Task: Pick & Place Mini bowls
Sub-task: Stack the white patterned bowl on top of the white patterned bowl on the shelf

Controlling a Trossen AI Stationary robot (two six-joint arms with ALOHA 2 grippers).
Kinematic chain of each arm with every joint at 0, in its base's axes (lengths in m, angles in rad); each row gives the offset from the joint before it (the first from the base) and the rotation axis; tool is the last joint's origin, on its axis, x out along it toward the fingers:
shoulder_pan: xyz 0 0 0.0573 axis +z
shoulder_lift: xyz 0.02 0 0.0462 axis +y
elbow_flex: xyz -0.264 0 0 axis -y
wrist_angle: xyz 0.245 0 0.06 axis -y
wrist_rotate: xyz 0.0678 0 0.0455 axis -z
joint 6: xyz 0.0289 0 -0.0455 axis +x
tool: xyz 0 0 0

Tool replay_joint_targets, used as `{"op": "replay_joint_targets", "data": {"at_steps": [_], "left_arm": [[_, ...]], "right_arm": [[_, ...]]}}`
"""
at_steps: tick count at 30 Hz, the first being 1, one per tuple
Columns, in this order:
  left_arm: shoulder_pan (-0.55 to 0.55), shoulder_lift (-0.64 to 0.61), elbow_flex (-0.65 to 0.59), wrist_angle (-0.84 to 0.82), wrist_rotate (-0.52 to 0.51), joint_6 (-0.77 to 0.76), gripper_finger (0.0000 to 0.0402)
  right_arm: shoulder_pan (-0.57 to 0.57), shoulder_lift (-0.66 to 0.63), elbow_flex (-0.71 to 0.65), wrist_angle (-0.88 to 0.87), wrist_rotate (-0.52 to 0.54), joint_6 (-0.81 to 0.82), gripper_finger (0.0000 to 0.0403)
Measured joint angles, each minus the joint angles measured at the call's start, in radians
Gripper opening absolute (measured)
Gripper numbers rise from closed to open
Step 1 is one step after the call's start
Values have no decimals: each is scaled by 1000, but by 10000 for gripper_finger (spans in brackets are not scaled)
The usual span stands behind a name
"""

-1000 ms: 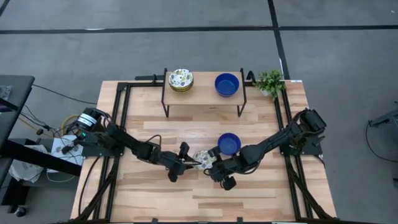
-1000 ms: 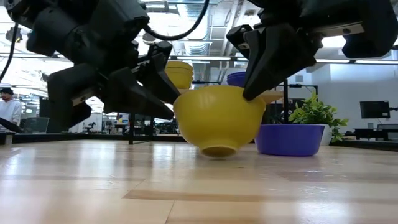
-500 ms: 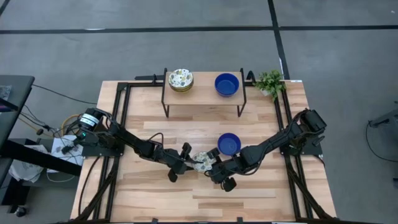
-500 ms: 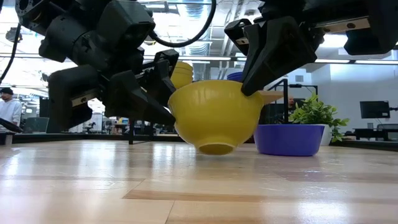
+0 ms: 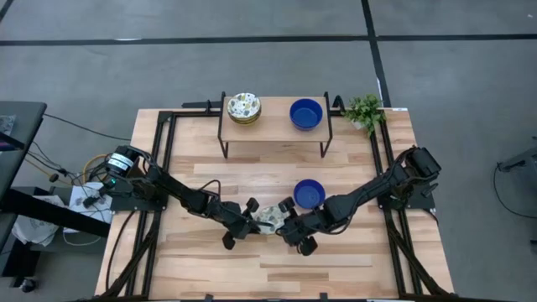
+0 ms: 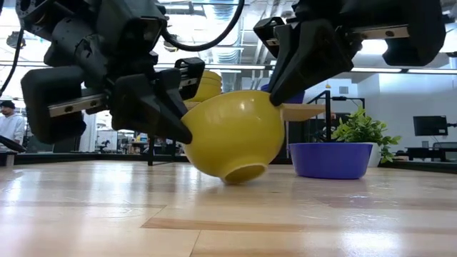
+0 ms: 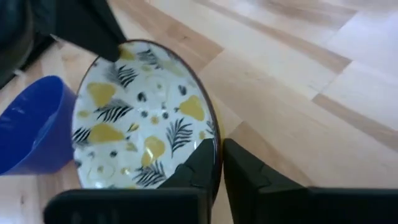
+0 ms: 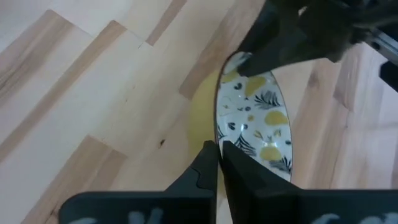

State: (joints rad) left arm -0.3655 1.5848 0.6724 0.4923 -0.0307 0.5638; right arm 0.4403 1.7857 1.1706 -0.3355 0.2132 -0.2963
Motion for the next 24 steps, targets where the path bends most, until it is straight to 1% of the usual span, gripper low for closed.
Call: {"op": "replay_joint_targets", "data": {"at_steps": [2, 5, 8, 11, 16, 20, 22, 24], "left_arm": [[0, 0, 0, -3, -1, -4, 19], [1, 0, 0, -10, -14, -4, 18], [5, 0, 0, -28, -31, -5, 17], [12, -1, 1, -48, -52, -24, 15], [12, -2, 1, -60, -81, -30, 15], [11, -6, 1, -70, -100, -33, 14], [6, -11, 1, -76, -140, -48, 14], [-3, -26, 0, -101, -209, -69, 14]], "right_arm": [[-1, -1, 0, -1, 4, 4, 14], [-2, -1, 9, -18, 11, 9, 41], [-1, -1, 46, -73, 1, 11, 66], [5, -1, 91, -147, -9, 11, 79], [18, -1, 159, -250, -7, 12, 79], [24, -41, 165, -318, 29, 66, 72], [25, -82, 165, -368, 59, 111, 70], [31, -126, 163, -390, 91, 150, 70]]}}
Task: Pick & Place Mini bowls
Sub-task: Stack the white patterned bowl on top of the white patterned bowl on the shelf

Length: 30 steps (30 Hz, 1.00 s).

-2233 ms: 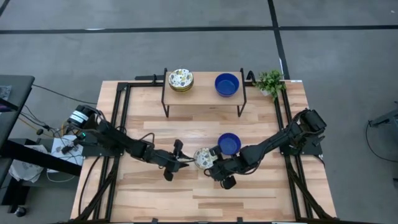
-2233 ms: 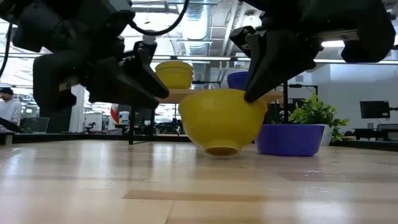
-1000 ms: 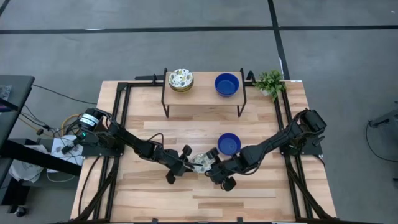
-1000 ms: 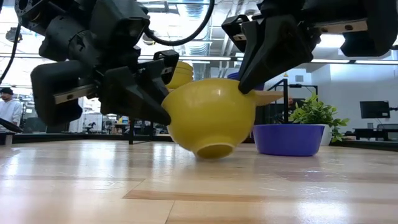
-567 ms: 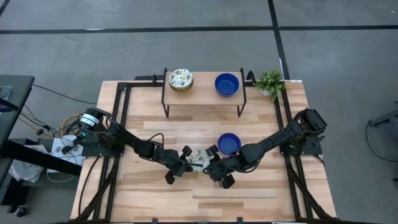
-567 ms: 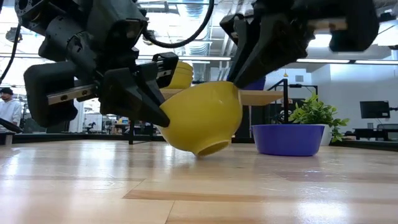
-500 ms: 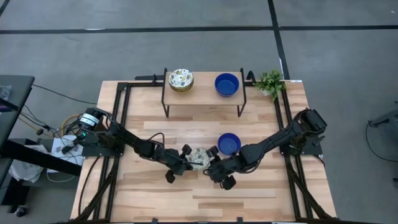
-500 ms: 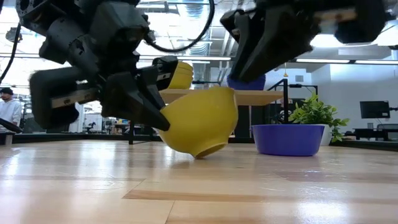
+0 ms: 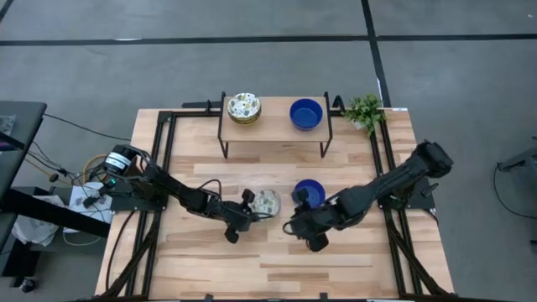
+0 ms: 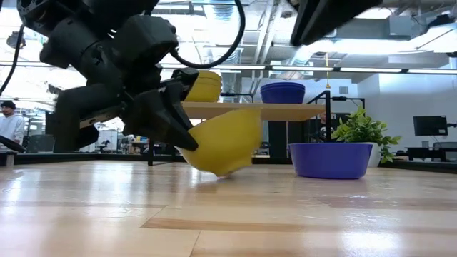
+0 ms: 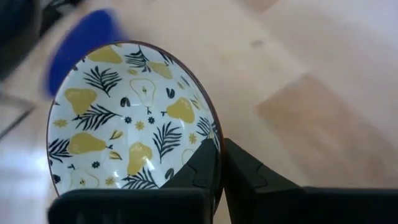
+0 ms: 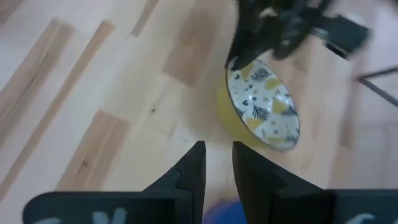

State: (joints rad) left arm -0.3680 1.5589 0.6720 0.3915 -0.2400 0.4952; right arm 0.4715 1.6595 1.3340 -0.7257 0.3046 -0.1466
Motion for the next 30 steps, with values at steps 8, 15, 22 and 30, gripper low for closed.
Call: {"op": "replay_joint_targets", "data": {"at_steps": [8, 15, 22, 30], "left_arm": [[-24, -97, 59, -127, -177, -70, 14], [-23, -181, 142, -308, -206, -111, 14], [-17, -216, 254, -427, -256, -117, 14], [37, -256, 392, -600, -270, -137, 14]], "right_arm": [[22, -301, -241, 190, 150, 85, 69], [11, -522, -622, 695, 272, 105, 69], [14, -550, -805, 971, 479, 162, 69], [19, -456, -810, 1002, 522, 226, 69]]}}
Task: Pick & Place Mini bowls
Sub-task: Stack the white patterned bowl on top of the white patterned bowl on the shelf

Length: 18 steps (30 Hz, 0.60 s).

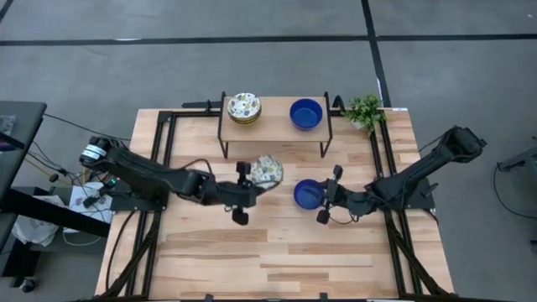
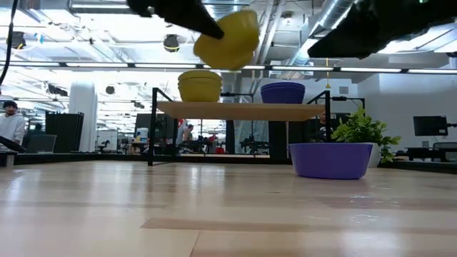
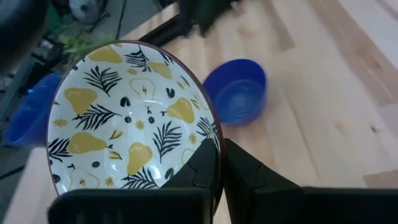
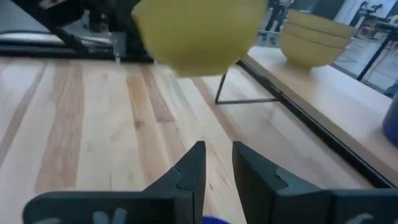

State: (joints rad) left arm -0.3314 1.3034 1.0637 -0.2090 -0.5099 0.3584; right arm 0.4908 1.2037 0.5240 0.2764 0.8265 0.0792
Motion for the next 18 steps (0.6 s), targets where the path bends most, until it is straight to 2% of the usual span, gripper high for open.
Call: {"op": "replay_joint_targets", "data": {"at_steps": [3, 9, 14, 18], "left_arm": [[33, -42, 33, -53, 1, 0, 14], [141, -131, 57, -54, -7, 45, 14], [253, -165, 76, -56, -95, 82, 14], [354, -166, 95, -32, -109, 132, 14]], "right_arm": [[-6, 42, 1, 22, 5, -2, 69], [-23, 78, 2, 68, 12, -8, 69], [-28, 71, 2, 83, 11, -8, 69], [-28, 71, 2, 88, 11, -24, 69]]}}
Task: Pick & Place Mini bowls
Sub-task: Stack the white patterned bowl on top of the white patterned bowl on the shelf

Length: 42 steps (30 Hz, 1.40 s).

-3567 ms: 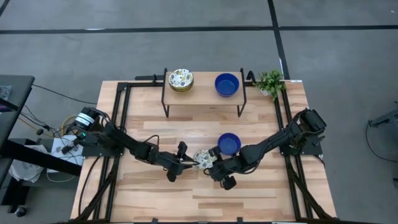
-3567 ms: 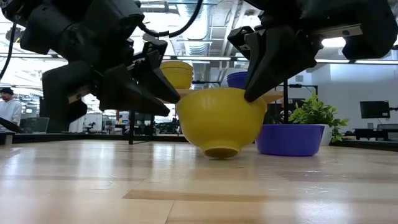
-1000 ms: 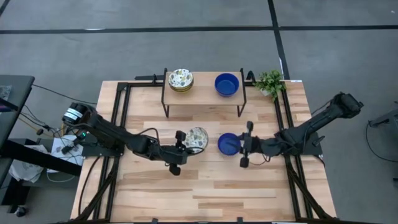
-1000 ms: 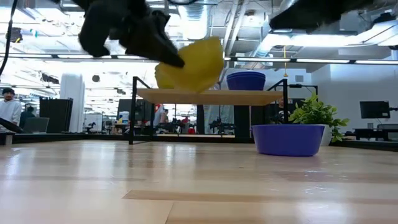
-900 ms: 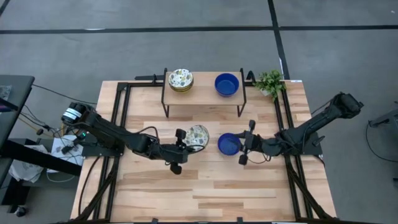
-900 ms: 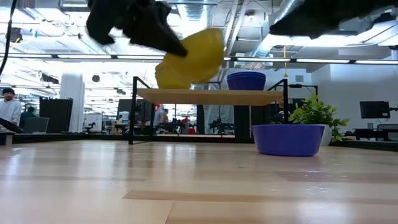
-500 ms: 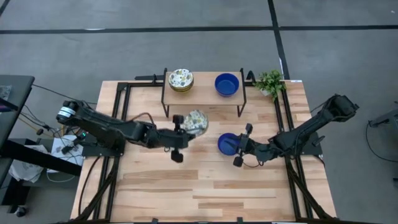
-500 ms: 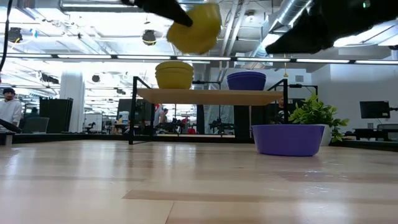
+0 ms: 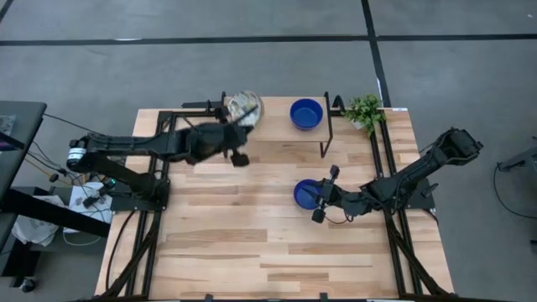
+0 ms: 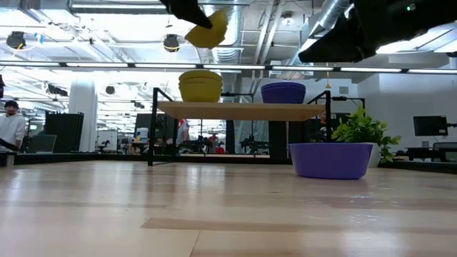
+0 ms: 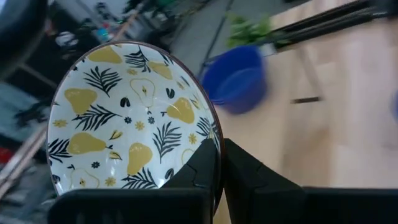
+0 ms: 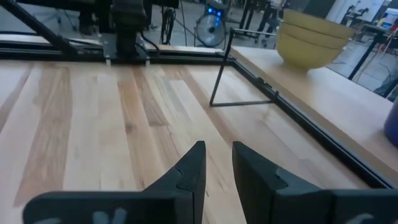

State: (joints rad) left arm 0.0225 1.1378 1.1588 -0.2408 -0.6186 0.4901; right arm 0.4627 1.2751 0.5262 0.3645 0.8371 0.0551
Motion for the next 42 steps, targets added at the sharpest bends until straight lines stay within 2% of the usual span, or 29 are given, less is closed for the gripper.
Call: {"op": "replay_joint_targets", "data": {"at_steps": [6, 8, 13, 23, 42], "left_arm": [[174, 17, 6, 33, 20, 45, 14], [232, 29, 6, 22, 57, 29, 14], [329, 72, 6, -19, 229, -34, 14], [349, 127, 6, -92, 258, -61, 15], [344, 82, 5, -134, 338, -62, 26]], "right_arm": [[-1, 0, 0, 3, 0, -2, 69], [-1, 0, 0, 10, 0, -2, 69], [0, 0, 0, 11, -2, -2, 69], [0, 0, 0, 10, -3, -2, 69], [0, 0, 0, 11, -3, -2, 69]]}}
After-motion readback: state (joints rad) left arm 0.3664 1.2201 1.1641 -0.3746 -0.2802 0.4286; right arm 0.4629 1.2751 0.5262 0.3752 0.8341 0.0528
